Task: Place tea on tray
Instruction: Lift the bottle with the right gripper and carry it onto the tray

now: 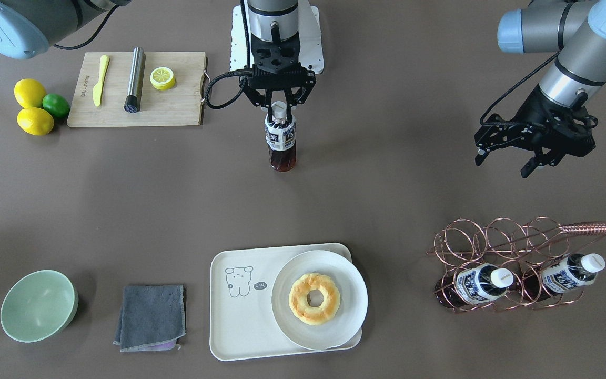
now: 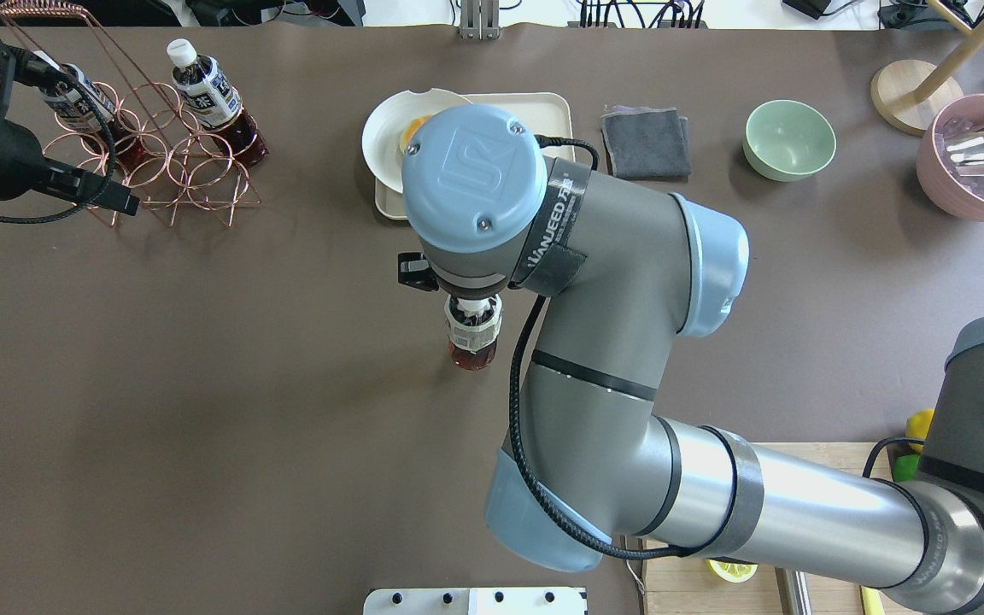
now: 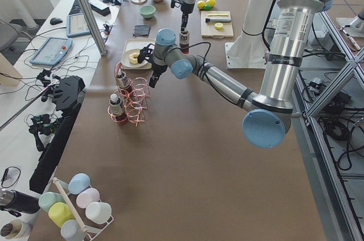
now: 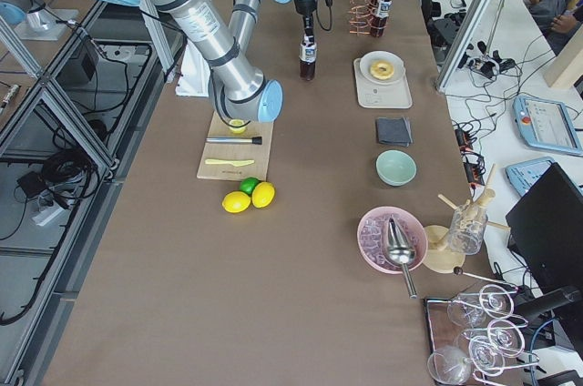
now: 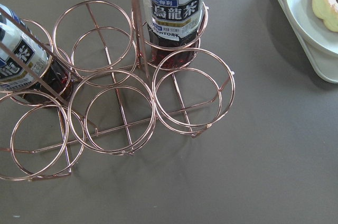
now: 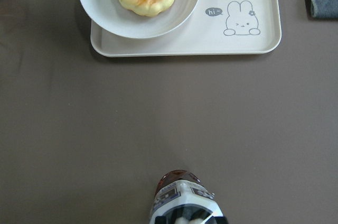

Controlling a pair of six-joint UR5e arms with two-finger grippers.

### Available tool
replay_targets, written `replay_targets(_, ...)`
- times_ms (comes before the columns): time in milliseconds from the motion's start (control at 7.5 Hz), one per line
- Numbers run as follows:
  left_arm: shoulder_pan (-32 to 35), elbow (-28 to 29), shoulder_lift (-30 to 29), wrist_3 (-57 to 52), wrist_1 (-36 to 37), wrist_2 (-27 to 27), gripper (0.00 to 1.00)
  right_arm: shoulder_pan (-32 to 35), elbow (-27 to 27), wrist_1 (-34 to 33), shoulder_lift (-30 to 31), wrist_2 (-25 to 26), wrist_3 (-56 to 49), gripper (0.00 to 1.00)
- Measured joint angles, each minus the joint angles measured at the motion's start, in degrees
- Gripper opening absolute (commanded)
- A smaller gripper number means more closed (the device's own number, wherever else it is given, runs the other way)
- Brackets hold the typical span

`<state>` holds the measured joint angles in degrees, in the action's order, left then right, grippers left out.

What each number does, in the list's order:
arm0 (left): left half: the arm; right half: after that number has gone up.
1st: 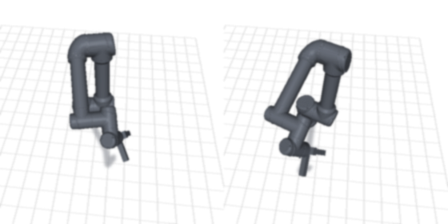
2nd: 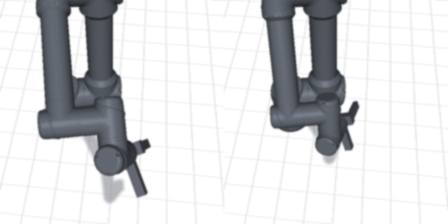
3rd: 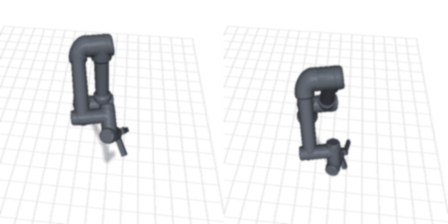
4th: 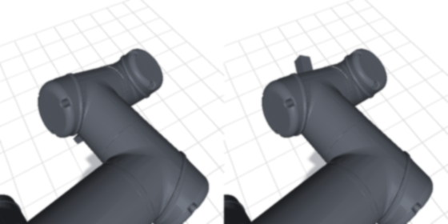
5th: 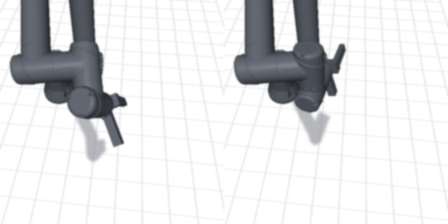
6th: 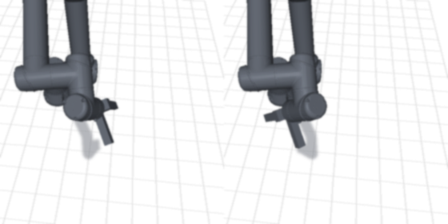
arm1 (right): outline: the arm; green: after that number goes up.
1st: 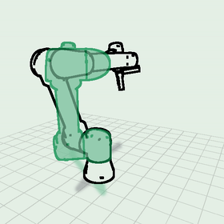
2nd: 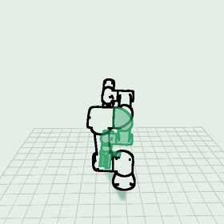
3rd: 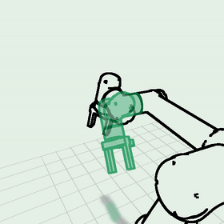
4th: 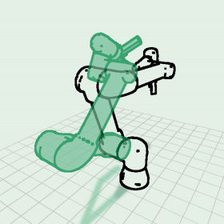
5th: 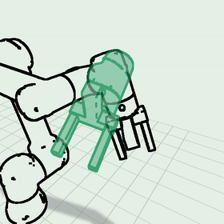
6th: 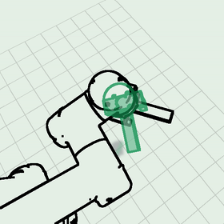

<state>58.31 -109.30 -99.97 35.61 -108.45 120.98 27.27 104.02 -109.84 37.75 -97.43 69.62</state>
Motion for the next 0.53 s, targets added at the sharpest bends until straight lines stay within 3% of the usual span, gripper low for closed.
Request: replay_targets(533,6.51,-5.06,6.76,-1.12,0.12,8.05,0.97,11.42,-3.46,0.41,-0.15,-6.59,-10.43,0.00)
